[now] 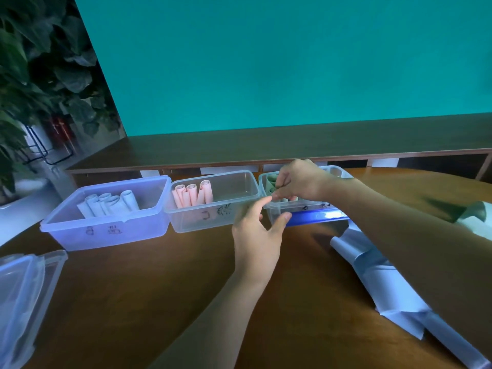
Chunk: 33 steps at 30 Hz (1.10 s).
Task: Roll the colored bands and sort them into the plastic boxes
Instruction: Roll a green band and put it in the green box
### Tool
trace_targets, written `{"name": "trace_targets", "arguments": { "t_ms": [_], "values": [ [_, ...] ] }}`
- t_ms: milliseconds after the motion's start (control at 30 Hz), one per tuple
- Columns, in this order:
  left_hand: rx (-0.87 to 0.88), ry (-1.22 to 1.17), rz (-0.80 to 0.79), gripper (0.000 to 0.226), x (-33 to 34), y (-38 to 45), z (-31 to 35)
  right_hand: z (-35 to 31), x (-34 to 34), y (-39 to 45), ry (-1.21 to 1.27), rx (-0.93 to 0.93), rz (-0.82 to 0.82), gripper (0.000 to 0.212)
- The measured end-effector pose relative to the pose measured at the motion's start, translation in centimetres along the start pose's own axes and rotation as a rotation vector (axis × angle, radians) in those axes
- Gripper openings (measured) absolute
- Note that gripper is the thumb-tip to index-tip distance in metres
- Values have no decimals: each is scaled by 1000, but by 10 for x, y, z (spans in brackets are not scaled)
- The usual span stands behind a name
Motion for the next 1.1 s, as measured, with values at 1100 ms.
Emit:
{"name": "trace_targets", "arguments": {
  "t_ms": [1100],
  "values": [
    [38, 22, 72, 51, -4, 0, 0, 10, -8, -14, 241, 81, 85, 19]
  ]
}}
Point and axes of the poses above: each hand's wrist, its own y-axis towards the middle knuckle, its own x-axis out of the palm, z = x × y, the point moved 9 cm from there along y, towards the middle knuckle, and after that the axes turned 13 degrees about y, right-handed, at the moved point
